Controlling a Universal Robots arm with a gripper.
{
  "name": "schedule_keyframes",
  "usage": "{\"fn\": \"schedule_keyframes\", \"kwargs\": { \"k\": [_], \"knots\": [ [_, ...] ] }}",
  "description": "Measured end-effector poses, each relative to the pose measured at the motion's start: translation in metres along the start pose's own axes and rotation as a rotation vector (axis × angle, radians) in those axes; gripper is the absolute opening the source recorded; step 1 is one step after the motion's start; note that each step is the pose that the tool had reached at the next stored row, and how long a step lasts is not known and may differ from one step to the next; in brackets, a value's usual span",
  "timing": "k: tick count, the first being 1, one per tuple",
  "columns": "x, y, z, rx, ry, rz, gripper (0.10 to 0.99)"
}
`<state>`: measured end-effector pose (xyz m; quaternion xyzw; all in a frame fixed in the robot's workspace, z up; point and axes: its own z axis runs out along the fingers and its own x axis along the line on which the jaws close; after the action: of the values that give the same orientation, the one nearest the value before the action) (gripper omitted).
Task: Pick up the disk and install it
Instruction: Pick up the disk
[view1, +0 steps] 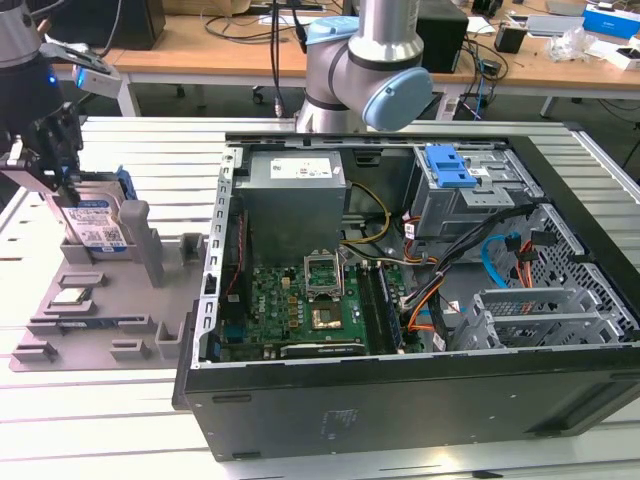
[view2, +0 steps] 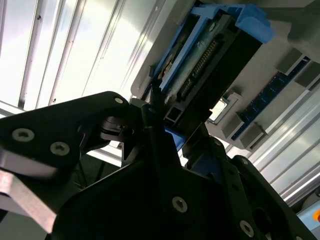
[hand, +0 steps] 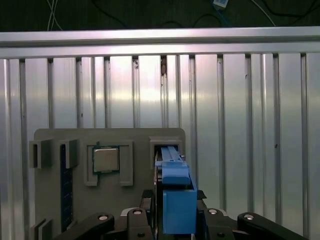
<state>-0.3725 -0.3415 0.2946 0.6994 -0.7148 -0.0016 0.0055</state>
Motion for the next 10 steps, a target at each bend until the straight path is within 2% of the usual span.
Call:
{"fn": "schedule_keyframes", "kwargs": {
  "k": [10],
  "knots": [
    [-0.0012,-0.0019,0.0090,0.000,-0.0001,0.000,0.424]
  ]
}}
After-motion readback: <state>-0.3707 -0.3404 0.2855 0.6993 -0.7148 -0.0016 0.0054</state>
